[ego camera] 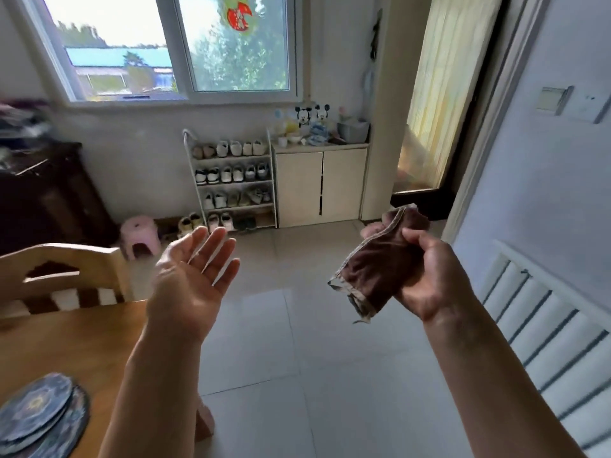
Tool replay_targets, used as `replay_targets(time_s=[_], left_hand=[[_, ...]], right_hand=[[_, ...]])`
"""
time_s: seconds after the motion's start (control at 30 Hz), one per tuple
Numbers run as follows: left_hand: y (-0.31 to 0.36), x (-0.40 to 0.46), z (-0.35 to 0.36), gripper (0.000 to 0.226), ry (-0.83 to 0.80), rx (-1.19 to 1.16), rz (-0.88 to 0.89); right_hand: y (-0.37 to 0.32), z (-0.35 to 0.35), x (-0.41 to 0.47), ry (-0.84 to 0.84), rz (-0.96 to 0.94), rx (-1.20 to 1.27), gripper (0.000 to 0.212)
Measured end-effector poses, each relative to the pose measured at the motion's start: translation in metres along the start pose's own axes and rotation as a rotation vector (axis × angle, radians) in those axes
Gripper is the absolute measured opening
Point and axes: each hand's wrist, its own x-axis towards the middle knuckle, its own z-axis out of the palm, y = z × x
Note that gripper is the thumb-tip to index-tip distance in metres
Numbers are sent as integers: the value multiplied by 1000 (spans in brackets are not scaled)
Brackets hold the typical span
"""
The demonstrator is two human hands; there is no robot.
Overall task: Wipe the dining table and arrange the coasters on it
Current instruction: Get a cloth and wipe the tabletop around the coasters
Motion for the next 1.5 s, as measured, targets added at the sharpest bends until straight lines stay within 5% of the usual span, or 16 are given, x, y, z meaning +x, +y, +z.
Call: replay_targets(time_s=[0.27, 0.5, 0.83, 1.07, 1.3, 1.5], left_hand=[[28, 122, -32, 23, 269, -91, 149], [91, 278, -60, 22, 441, 30, 344], [183, 478, -85, 24, 485, -18, 382], [245, 636, -128, 22, 575, -68, 446], [329, 785, -180, 21, 724, -60, 555], [389, 842, -242, 20, 897, -95, 632]], right_hand=[[42, 62, 185, -47, 265, -113, 61], [106, 153, 366, -132, 423, -171, 33], [185, 274, 579, -168, 493, -183, 62], [276, 365, 737, -389, 632, -230, 80], [384, 487, 891, -517, 758, -317, 36], [493, 562, 964, -571, 902, -366, 27]])
